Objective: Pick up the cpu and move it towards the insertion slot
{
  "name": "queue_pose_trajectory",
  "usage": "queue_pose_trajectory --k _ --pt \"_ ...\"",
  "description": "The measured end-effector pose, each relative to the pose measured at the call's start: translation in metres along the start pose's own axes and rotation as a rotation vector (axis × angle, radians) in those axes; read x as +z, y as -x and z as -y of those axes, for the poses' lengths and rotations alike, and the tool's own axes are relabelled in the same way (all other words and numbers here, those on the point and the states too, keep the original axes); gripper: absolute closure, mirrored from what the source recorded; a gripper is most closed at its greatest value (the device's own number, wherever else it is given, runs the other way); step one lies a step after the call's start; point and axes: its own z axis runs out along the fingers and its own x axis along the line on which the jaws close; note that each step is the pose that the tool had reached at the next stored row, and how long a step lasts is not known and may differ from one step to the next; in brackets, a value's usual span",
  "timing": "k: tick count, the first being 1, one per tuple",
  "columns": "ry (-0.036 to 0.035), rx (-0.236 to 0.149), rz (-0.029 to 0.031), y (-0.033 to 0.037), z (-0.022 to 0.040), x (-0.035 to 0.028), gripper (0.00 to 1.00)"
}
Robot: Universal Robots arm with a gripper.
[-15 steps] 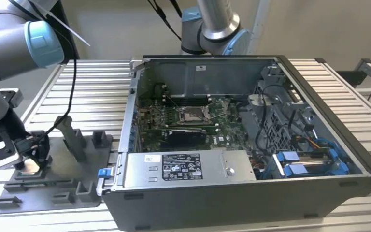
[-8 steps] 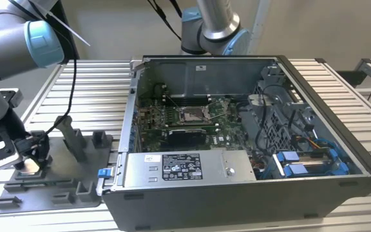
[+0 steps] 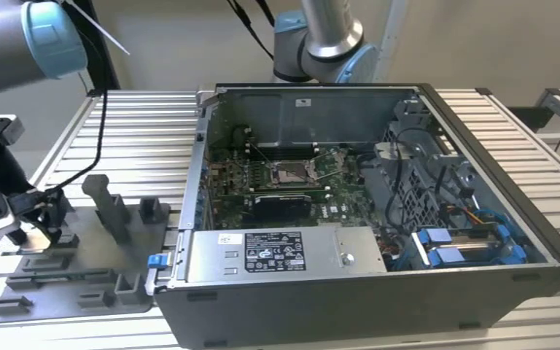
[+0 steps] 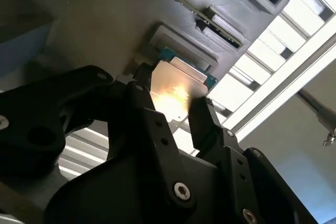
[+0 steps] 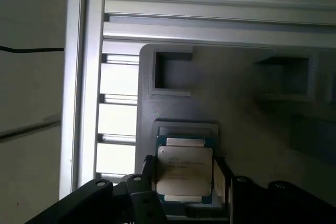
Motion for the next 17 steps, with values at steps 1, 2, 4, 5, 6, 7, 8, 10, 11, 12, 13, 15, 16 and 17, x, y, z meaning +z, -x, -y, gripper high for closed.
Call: queue_pose_trajectory --k 1,2,4,5,6,7,8,10,11,12,13,15,16,17 --pt "0.0 0.0 -0.0001 -0.0001 -0.0002 -0.0047 1.0" --pt "-0.0001 0.0 0.0001 -0.0001 -0.0003 -0.0091 1.0" --pt "-0.0001 0.0 0.0 -0.0003 -0.0007 -0.0182 1.0" --pt "0.0 0.0 0.0001 -0.0003 -0.0008 -0.0226 1.0" --pt "0.0 0.0 0.0001 -0.0004 -0.001 -0.0274 1.0" --pt "-0.0001 0.0 0.0 -0.0005 -0.0012 -0.0318 1.0" --pt "0.0 0.0 0.0001 -0.0005 -0.0013 -0.0363 1.0" --pt "-0.0001 0.0 -0.0001 -0.0007 -0.0017 -0.0453 1.0" --pt "-0.0001 0.0 0.0001 -0.0007 -0.0018 -0.05 1.0" --pt "-0.0001 0.0 0.0 -0.0008 -0.002 -0.0546 1.0" --pt "-0.0001 0.0 0.0 -0.0009 -0.0022 -0.059 1.0" --pt "-0.0001 0.0 0.0 -0.001 -0.0025 -0.0681 1.0" --pt "-0.0002 0.0 -0.0001 -0.0011 -0.0027 -0.0729 1.0" --pt "-0.0001 0.0 0.0 -0.0012 -0.0029 -0.0774 1.0"
